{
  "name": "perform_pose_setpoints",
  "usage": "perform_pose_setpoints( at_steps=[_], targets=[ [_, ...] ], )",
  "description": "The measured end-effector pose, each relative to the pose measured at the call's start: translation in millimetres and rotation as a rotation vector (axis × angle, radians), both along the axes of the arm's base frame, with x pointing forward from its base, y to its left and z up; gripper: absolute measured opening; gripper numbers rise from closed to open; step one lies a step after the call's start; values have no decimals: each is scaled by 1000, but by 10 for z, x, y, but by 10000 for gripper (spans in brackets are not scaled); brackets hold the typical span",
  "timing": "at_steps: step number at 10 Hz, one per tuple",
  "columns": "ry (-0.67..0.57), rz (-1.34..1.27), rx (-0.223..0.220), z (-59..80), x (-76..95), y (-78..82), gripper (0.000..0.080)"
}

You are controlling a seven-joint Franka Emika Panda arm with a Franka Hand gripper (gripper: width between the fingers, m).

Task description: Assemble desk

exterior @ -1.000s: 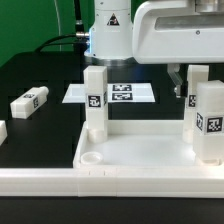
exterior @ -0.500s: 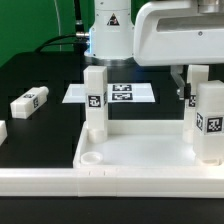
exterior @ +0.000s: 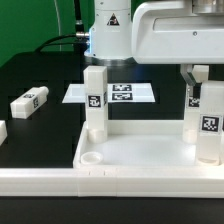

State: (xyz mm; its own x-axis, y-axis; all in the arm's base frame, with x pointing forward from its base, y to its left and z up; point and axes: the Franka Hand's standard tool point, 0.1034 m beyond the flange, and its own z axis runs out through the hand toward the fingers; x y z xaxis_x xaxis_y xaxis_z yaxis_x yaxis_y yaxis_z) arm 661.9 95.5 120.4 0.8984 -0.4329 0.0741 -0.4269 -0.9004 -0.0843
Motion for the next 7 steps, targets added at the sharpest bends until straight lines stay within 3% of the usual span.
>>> perform_pose_setpoints(
  at_steps=[7],
  targets=[
    [11, -683, 92, -28, -12, -82, 290]
  ],
)
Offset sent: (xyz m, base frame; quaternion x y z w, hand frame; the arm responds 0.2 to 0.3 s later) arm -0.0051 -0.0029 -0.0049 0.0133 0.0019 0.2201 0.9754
